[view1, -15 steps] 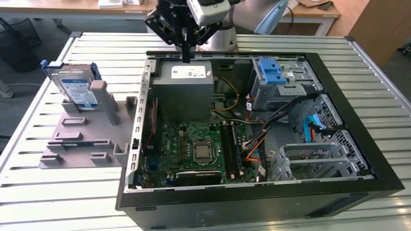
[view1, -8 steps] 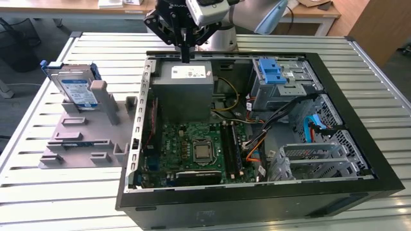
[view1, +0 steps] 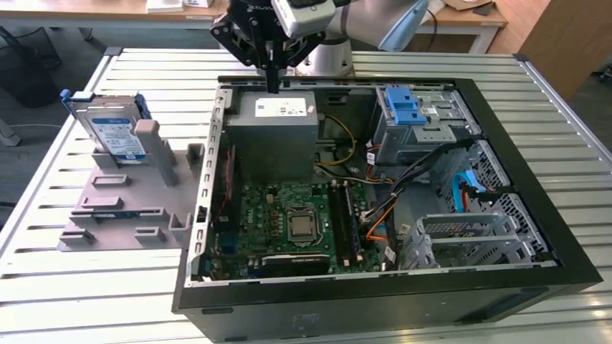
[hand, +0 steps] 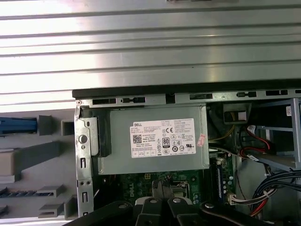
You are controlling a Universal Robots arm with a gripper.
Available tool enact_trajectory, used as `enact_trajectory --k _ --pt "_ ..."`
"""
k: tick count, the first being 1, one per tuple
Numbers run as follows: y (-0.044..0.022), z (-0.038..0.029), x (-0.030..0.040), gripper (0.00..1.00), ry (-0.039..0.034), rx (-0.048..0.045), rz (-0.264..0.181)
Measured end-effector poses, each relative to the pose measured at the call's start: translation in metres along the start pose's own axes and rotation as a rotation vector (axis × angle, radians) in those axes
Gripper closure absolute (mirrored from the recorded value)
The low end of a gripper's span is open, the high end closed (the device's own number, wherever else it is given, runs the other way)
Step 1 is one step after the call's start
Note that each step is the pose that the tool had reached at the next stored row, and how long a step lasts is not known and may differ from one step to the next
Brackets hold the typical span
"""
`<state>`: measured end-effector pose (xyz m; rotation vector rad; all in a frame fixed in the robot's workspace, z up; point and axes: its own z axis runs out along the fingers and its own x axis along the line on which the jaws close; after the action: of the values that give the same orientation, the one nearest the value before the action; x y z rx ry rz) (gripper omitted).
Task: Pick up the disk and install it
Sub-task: 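Reach for the disk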
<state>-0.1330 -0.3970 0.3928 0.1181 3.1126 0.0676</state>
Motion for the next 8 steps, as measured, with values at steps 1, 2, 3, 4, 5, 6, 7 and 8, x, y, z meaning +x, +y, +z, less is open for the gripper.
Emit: enact_trajectory --k 1,2,3,4,5,6,7,8 --pt "0.0005 0.0001 0.0007 0.89 0.0 -0.0001 0.0" --pt "0.0012 0.0001 0.0013 0.89 0.0 0.0 0.0" --pt "0.002 0.0001 0.0019 0.89 0.0 0.0 0.0" --pt "0.0027 0.0001 0.0026 0.89 0.0 0.0 0.0" --pt "0.0035 0.0002 0.0034 0.89 0.0 0.0 0.0" --pt "0.0043 0.0002 0.0039 0.89 0.0 -0.0001 0.0" --pt "0.005 0.0003 0.0045 0.89 0.0 0.0 0.0" --pt "0.0059 0.0003 0.0053 0.89 0.0002 0.0 0.0"
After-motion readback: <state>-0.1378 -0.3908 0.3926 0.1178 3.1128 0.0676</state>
